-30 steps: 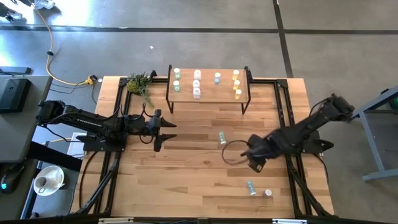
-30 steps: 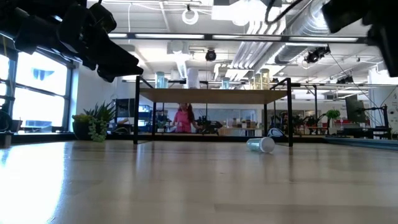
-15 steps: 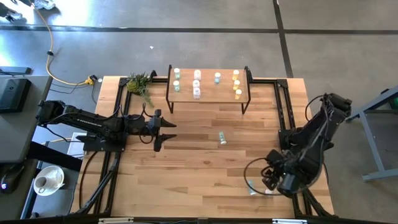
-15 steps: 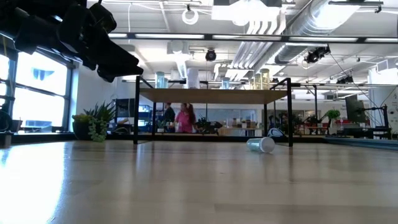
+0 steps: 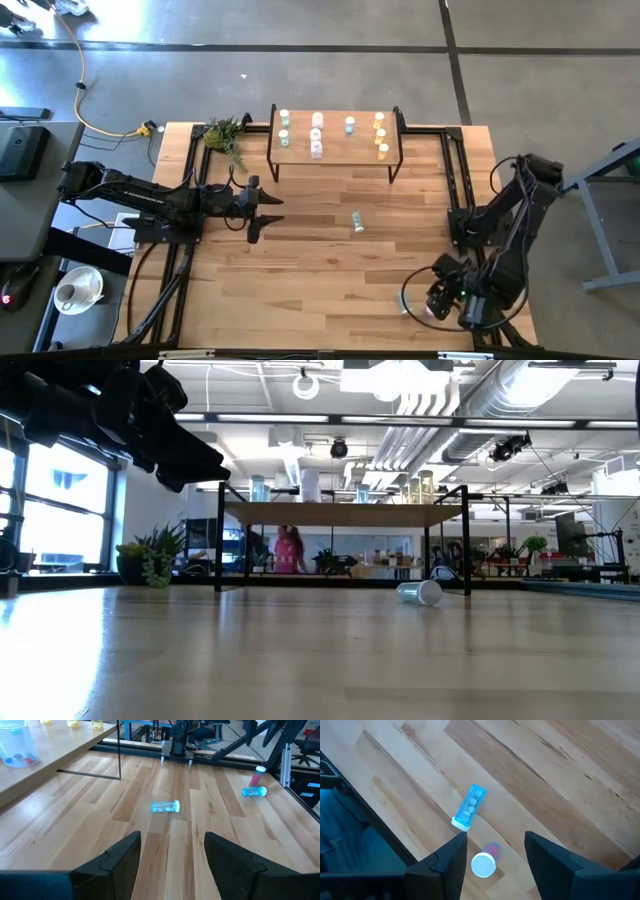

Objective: Pick and place medicine bottles onto shelf by color
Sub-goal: Put the bottom blue pill bottle on the shelf aligned with the other blue pill bottle

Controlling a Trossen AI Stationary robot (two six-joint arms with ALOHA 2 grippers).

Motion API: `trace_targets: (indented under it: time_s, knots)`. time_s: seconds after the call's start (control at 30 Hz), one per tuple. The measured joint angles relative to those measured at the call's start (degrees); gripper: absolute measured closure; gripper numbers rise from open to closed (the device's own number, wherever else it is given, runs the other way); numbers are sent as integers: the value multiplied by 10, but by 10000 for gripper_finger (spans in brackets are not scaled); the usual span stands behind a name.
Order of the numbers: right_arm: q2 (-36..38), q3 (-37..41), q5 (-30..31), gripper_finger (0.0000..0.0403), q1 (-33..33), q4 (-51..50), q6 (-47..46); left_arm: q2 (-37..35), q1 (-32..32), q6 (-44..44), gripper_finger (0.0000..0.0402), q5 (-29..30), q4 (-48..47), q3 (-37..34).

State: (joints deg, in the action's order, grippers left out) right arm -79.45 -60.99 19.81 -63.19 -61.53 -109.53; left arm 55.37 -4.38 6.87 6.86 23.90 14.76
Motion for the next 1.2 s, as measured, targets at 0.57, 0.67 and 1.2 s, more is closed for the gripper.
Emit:
trace_targets:
  time_s: [0.57, 0.67, 1.2]
  knots:
    - [-65, 0, 27, 214, -60, 67, -41, 0, 0, 4, 193, 0, 1, 0]
    - [-65, 0, 52, 214, -64, 71, -30, 0, 0, 4, 193, 0, 4, 0]
    - [-65, -79, 131, 214, -31, 82, 129, 0, 0, 5, 193, 12, 4, 0]
